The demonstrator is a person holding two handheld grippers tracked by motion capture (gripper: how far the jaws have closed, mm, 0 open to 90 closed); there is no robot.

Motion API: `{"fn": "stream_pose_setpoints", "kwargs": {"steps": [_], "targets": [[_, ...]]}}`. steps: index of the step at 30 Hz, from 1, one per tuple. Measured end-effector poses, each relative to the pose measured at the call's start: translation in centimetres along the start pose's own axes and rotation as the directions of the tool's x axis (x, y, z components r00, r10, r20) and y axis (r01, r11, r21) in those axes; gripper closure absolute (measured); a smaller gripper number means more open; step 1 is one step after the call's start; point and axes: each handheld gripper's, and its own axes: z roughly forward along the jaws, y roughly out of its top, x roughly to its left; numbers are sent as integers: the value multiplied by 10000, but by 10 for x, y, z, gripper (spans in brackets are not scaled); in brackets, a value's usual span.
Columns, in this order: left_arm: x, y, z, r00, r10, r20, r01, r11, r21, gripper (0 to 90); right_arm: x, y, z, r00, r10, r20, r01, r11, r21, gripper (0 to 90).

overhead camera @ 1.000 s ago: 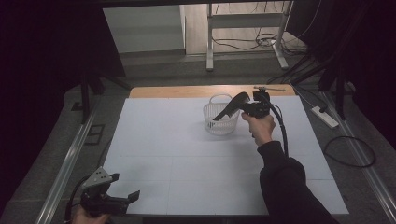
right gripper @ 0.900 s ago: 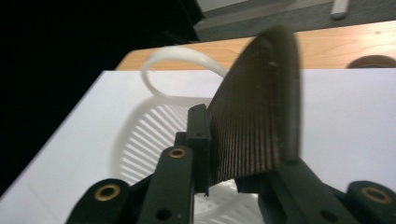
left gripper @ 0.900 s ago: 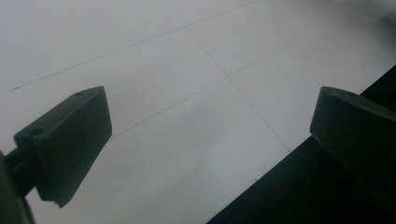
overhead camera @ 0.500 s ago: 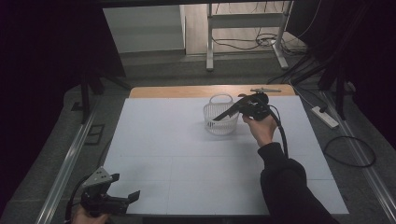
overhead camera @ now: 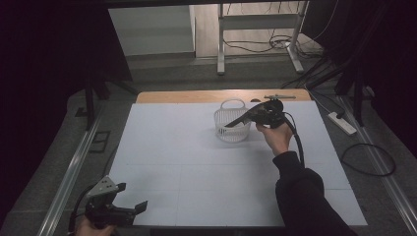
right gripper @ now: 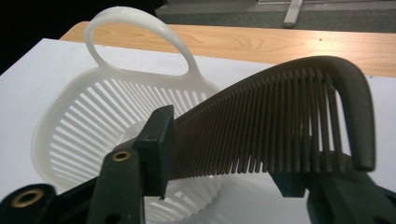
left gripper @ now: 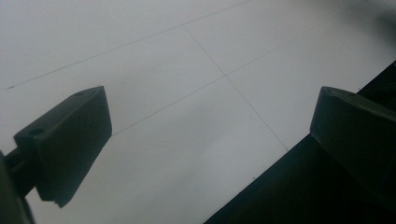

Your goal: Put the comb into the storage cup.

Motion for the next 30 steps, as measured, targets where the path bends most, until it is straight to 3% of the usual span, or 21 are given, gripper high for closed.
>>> {"fn": "stream_pose_setpoints", "kwargs": {"steps": [19,27,30], "targets": [[1,-1,-2,10000,-44,8,45,9999,-163,0,8,0,-4,9972,-169,-732,207,9985,513,253],[1,-1,-3,9999,-132,-40,131,9995,-304,0,11,-1,-8,9934,-529,-1014,636,9924,1049,182],[1,-1,-4,9998,-67,-201,59,9993,-380,0,16,-1,-9,9917,-912,-911,1029,9857,1334,148]]}}
